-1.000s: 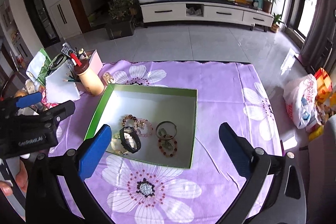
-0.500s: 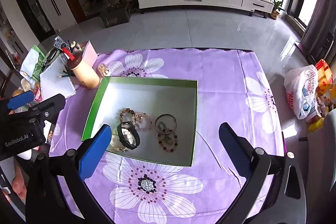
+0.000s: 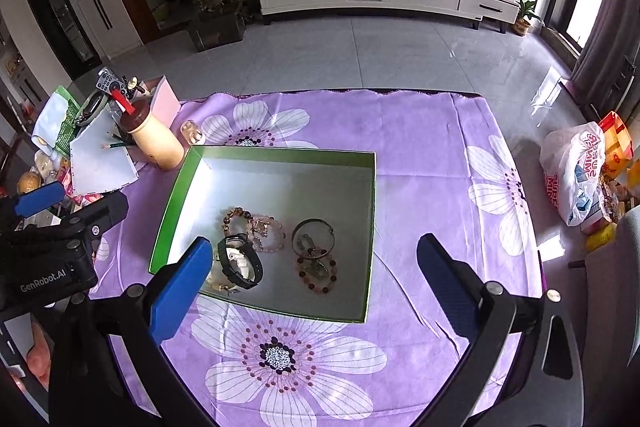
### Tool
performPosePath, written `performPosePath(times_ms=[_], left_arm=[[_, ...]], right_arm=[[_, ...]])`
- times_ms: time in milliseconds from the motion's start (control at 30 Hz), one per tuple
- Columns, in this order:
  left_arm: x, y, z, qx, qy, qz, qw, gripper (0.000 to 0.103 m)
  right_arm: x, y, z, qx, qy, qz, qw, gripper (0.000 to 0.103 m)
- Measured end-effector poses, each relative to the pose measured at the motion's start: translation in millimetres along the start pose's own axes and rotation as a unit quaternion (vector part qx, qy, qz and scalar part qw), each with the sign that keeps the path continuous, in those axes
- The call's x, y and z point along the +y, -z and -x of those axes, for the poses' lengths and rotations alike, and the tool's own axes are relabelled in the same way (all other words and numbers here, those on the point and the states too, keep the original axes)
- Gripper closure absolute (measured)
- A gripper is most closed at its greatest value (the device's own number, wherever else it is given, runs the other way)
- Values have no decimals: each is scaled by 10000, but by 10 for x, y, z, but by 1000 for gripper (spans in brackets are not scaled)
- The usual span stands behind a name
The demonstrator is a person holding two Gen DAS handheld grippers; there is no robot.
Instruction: Organize jewelry
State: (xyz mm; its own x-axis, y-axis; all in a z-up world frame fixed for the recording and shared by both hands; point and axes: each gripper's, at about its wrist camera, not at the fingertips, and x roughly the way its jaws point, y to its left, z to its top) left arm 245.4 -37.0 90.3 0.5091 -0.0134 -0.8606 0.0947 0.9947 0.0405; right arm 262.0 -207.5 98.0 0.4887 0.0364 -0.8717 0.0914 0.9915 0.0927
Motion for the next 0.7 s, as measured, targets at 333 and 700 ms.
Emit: performPosePath(times_ms=[333,700], left_arm=[[27,-9,-8,-5,-39,33,10000,2],[43,-13,-23,9,-55,29,10000,2]], right_arm=[[6,-7,-4,-33,34,13,10000,1],[5,-5,-17,-21,43,24,10000,1]])
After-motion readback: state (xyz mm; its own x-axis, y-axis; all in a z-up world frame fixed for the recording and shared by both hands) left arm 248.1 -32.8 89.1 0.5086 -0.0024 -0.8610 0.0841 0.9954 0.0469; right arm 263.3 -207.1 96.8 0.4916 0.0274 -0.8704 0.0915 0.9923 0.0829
